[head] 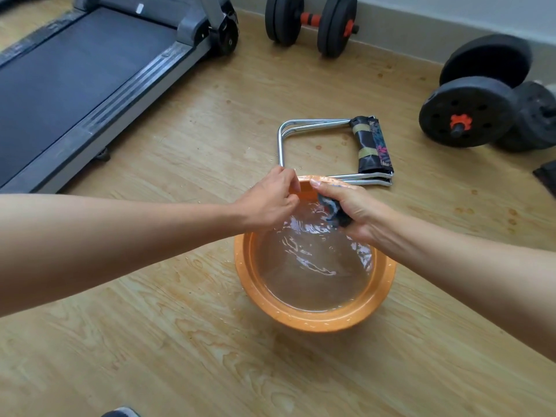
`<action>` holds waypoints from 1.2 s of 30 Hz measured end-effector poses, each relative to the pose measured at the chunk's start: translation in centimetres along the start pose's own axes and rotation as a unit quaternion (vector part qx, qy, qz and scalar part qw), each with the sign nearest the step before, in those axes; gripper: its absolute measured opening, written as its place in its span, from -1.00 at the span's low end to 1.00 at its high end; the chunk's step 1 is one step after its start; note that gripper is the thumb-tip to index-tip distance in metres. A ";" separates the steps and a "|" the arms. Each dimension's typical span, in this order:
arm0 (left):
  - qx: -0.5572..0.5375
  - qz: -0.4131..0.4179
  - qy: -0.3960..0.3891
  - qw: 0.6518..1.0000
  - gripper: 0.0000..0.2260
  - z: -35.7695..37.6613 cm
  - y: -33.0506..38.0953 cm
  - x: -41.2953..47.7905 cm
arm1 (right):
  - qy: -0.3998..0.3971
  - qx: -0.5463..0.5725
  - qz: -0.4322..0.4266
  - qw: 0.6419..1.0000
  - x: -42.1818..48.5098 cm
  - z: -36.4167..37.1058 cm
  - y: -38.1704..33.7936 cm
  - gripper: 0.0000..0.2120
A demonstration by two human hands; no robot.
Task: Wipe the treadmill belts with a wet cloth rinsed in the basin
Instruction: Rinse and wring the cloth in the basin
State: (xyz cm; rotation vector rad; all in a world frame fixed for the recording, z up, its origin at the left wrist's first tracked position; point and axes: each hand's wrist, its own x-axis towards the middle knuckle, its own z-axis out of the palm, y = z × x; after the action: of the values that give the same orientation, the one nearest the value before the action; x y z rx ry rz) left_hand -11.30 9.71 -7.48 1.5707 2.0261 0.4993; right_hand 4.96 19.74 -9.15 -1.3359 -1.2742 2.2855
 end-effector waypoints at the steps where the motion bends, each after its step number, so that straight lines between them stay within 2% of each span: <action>1: -0.002 -0.001 -0.001 1.000 -0.91 0.0 0.0 0.0 | -0.012 0.019 0.009 1.000 0.0 -0.1 -0.1 -0.73; 4: -0.004 -0.001 0.001 1.000 -0.91 0.0 -0.1 0.0 | -0.039 0.083 0.037 0.995 -0.3 0.0 -0.4 -0.80; 7: -0.001 0.000 0.005 1.000 -0.91 0.0 -0.2 0.0 | -0.032 0.122 0.049 0.991 -0.3 0.3 -0.4 -0.72; 12: -0.006 -0.005 0.006 1.000 -0.92 0.1 -0.3 0.0 | -0.012 0.054 0.047 0.997 -0.4 0.1 -0.4 -0.82; 16: -0.002 -0.009 0.004 1.000 -0.93 0.3 -0.2 0.0 | 0.015 -0.017 0.028 0.999 -0.7 0.2 -1.0 -0.52; 18: -0.002 -0.007 0.001 1.000 -0.93 0.4 -0.1 0.1 | 0.018 -0.038 0.007 0.999 -0.6 0.6 -1.0 -0.47; 26: -0.003 -0.011 -0.010 1.000 -0.93 0.6 0.4 0.2 | 0.012 -0.093 -0.064 0.994 -0.4 1.3 -1.0 -0.57; 32: 0.001 -0.014 -0.021 1.000 -0.91 1.0 0.2 0.1 | -0.008 -0.104 -0.063 0.993 -0.6 1.6 -1.4 -0.56; 36: 0.001 -0.005 -0.028 1.000 -0.91 1.6 -0.4 0.2 | -0.049 -0.077 -0.011 0.996 -0.2 1.3 -1.1 -0.55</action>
State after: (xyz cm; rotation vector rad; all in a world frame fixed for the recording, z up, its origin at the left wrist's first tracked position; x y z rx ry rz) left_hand -10.68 9.77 -9.02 1.5574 1.9926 0.4446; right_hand 3.84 19.57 -7.92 -1.2627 -1.5171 2.3035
